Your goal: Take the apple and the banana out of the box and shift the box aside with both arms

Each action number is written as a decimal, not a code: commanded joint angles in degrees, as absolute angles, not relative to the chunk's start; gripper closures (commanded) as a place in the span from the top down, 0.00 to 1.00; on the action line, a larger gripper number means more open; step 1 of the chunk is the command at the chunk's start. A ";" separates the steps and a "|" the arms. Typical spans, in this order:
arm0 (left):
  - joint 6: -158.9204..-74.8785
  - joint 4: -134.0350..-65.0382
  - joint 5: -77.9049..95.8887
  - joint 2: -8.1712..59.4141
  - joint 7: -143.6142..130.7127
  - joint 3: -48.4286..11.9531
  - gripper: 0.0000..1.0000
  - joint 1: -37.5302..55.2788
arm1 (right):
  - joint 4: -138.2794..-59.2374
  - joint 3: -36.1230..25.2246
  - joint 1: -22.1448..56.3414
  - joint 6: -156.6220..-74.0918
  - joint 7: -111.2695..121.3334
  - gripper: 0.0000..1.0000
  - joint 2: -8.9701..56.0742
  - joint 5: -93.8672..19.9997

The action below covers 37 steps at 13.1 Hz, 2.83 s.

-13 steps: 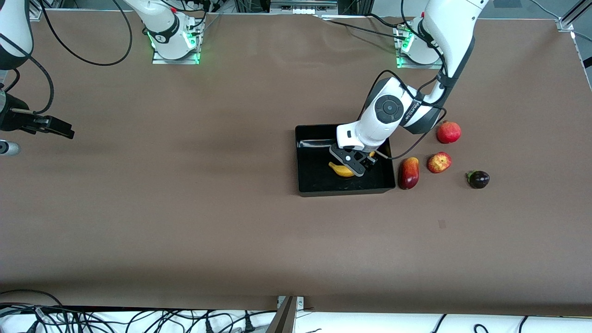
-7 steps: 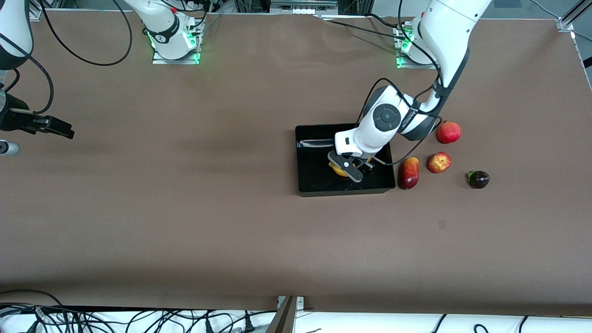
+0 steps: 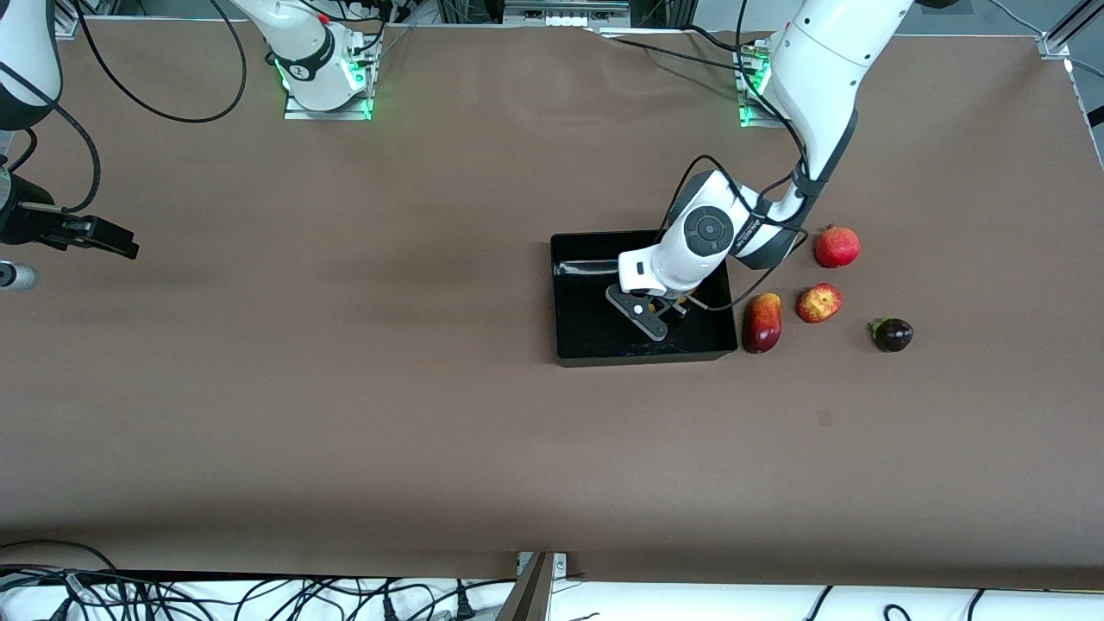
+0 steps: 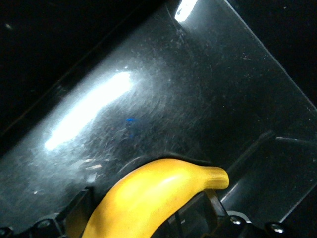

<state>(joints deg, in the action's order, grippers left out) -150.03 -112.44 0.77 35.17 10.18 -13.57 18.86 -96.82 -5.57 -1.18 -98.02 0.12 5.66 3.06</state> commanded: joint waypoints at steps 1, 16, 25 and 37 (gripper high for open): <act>-152.66 -111.36 0.35 37.18 10.28 -13.36 0.88 19.86 | -96.42 -5.54 -0.97 -97.65 -0.18 1.00 5.45 3.51; -134.77 -111.97 1.23 21.30 11.69 -13.62 0.00 16.80 | -96.33 -5.54 -0.97 -97.12 0.44 1.00 5.19 3.60; -127.53 -105.49 3.60 22.47 37.91 -8.79 0.00 -0.93 | -96.06 -5.19 -0.79 -95.20 0.09 1.00 5.27 2.90; -138.08 -98.53 -1.42 37.80 55.63 -6.24 1.00 -4.66 | -96.06 -5.27 -0.79 -94.39 -0.18 1.00 5.36 3.08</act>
